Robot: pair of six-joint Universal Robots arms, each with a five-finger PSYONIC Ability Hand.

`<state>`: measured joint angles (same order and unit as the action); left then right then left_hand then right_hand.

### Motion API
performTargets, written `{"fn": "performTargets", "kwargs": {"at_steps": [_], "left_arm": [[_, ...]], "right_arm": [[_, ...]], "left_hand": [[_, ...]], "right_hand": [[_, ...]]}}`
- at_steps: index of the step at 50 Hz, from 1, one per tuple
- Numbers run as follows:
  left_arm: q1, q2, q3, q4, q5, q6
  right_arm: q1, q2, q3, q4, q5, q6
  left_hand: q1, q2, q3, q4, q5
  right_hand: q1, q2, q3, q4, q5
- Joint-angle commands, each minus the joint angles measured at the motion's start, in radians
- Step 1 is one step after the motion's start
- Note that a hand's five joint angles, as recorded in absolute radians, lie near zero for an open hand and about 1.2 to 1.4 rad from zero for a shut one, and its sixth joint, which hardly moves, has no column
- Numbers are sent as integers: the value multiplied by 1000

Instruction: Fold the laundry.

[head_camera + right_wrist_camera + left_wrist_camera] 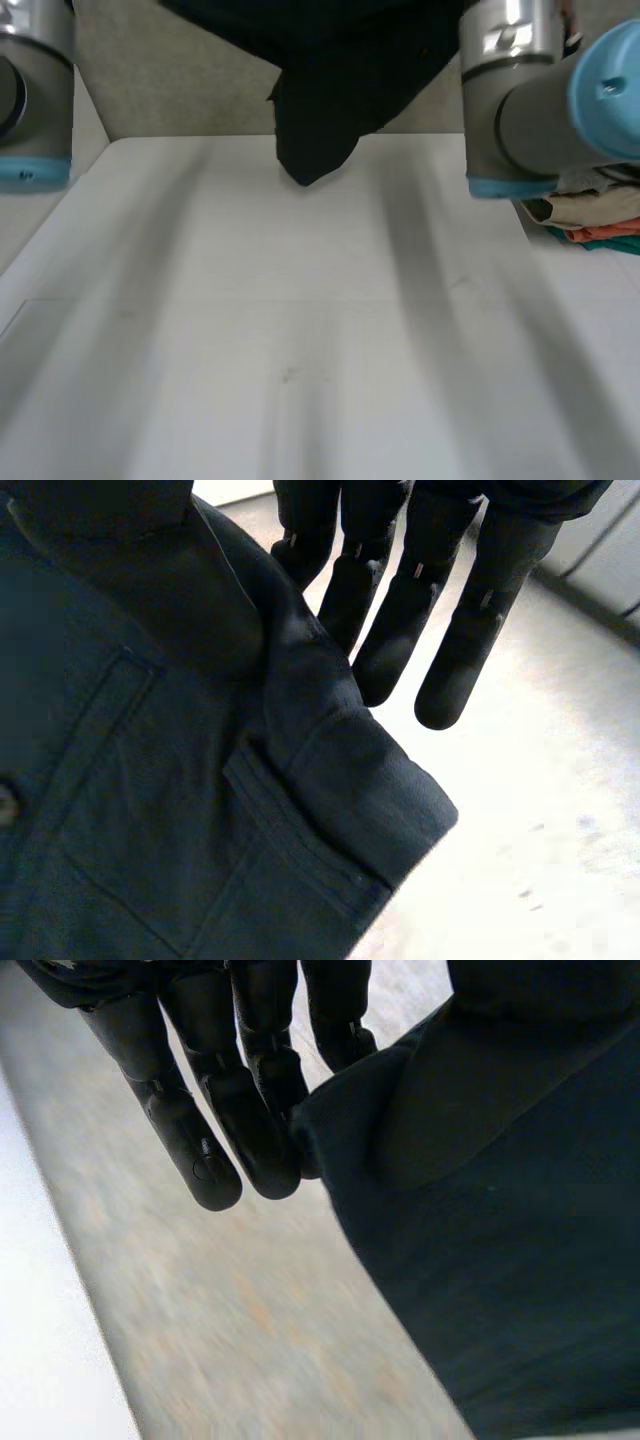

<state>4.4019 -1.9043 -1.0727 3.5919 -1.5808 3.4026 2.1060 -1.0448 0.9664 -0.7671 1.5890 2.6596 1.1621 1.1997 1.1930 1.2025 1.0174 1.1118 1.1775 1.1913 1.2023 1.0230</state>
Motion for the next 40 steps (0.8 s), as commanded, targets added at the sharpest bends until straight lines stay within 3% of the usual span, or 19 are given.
{"fn": "performTargets", "kwargs": {"at_steps": [1,11,17,24,30,32,36,39,40], "left_arm": [[2,24,-225,-64,77,-2],[-36,-15,-568,-178,196,93],[-39,30,-676,-320,209,182],[-32,188,-740,-655,226,285],[-26,255,-765,-1105,211,469],[-19,261,-762,-1196,212,500],[-9,251,-731,-1101,211,482],[-4,219,-698,-968,199,445],[-3,203,-684,-905,187,431]], "right_arm": [[3,78,61,183,-60,-6],[-3,195,222,422,-63,-116],[-4,149,307,580,-81,-112],[-9,11,394,880,-103,-157],[-29,-90,512,1337,-78,-314],[-32,-118,549,1321,-92,-334],[-24,-135,590,1205,-119,-320],[-8,-127,612,1137,-113,-279],[3,-127,621,1119,-106,-250]], "left_hand": [[234,197,203,194,204],[234,197,203,194,204],[234,197,203,194,204],[234,197,203,194,204],[234,197,203,194,204],[234,197,203,194,204],[234,197,203,194,204],[-582,-619,-613,-622,-611],[-988,-1025,-1018,-1028,-1017]], "right_hand": [[284,219,205,194,199],[284,219,205,194,199],[284,219,205,194,199],[284,219,205,194,199],[284,219,205,194,199],[284,219,205,194,199],[284,219,205,194,199],[284,219,205,194,199],[284,219,205,194,199]]}}
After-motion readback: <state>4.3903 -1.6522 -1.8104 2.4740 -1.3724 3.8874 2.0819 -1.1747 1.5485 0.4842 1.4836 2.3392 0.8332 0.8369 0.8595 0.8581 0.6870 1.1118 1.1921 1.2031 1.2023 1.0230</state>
